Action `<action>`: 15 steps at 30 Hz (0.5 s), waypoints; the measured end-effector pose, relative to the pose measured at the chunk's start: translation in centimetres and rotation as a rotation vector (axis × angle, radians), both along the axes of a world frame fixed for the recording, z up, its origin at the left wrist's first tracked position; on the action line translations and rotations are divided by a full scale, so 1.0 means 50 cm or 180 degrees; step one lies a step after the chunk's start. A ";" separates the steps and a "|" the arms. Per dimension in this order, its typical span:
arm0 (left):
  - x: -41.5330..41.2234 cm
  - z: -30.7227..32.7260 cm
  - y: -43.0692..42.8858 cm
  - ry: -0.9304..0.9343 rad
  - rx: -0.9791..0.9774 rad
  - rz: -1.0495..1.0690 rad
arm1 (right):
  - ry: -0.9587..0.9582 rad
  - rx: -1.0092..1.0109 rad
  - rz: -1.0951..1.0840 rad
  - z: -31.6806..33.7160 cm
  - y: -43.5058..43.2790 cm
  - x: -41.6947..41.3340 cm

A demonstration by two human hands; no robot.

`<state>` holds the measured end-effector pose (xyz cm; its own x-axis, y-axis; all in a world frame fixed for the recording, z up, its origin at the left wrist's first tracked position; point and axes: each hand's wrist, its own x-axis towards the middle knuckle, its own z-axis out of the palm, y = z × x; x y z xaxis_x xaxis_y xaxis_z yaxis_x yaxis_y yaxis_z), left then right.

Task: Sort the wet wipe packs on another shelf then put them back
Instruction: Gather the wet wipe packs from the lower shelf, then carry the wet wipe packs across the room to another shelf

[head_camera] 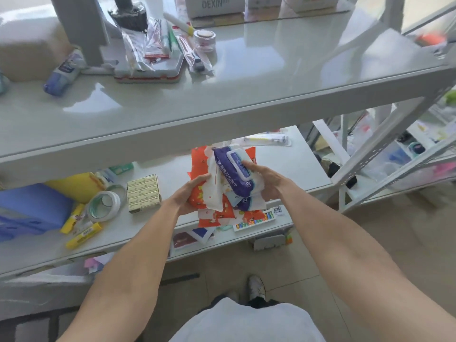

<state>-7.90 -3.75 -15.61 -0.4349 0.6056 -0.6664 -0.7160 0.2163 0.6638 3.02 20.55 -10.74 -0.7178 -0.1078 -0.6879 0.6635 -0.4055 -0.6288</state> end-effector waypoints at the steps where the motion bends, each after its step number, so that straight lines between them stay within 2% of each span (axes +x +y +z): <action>1: 0.004 0.002 0.005 0.0021 0.0009 -0.0066 | 0.0017 -0.0049 -0.0081 0.001 0.000 0.017; 5: 0.028 0.016 0.035 0.0146 0.0036 -0.0437 | 0.0069 -0.0169 -0.0460 0.006 -0.002 0.094; 11: 0.084 0.022 0.103 0.0199 0.0103 -0.1038 | 0.0585 -0.0161 -0.0871 -0.006 -0.002 0.224; 15: 0.149 0.033 0.191 0.0126 0.0128 -0.1399 | 0.0596 0.0043 -0.1466 0.000 0.036 0.335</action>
<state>-0.46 5.79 -13.94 -0.1549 0.7637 -0.6267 -0.5355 0.4682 0.7029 19.77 22.34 -10.74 -0.8000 0.2576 -0.5419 0.2925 -0.6211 -0.7271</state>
